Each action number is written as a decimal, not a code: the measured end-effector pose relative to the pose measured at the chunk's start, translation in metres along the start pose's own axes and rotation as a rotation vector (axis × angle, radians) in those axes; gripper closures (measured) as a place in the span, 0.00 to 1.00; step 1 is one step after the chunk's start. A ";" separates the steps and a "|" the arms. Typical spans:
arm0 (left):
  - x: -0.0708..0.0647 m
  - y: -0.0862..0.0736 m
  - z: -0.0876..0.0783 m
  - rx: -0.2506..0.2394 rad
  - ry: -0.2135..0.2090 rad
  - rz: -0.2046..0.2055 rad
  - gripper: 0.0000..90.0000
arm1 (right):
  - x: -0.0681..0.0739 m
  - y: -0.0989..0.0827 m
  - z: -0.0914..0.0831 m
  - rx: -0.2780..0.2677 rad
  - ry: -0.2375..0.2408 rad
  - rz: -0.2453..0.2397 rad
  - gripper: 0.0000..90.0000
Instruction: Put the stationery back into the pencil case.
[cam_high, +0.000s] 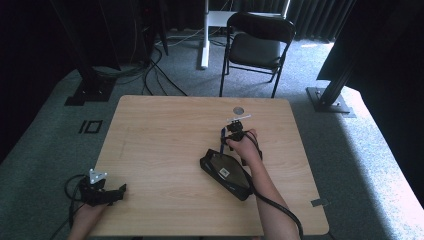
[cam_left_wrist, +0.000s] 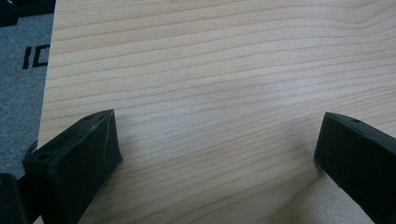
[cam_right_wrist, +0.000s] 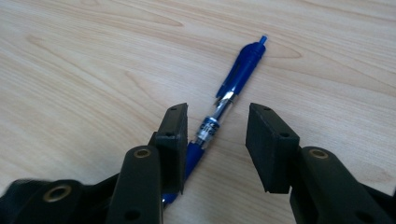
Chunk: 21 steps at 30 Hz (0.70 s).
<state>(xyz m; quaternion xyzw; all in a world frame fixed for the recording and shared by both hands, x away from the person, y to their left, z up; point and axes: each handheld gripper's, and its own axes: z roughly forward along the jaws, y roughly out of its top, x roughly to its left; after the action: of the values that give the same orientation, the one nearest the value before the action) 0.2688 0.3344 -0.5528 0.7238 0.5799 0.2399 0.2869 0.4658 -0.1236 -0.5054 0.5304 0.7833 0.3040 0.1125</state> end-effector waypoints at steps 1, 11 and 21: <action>0.000 0.000 0.000 0.000 0.000 0.000 0.00 | -0.001 0.000 0.003 0.007 -0.004 0.005 0.65; 0.000 0.000 0.000 0.000 0.000 0.000 0.00 | 0.002 0.001 0.017 0.036 -0.001 0.015 0.65; 0.000 0.000 0.000 0.000 0.000 0.000 0.00 | 0.004 0.004 0.026 0.067 -0.028 0.017 0.71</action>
<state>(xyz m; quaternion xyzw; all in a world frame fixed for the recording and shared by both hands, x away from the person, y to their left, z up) 0.2688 0.3344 -0.5528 0.7239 0.5798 0.2399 0.2869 0.4798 -0.1101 -0.5230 0.5446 0.7870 0.2710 0.1030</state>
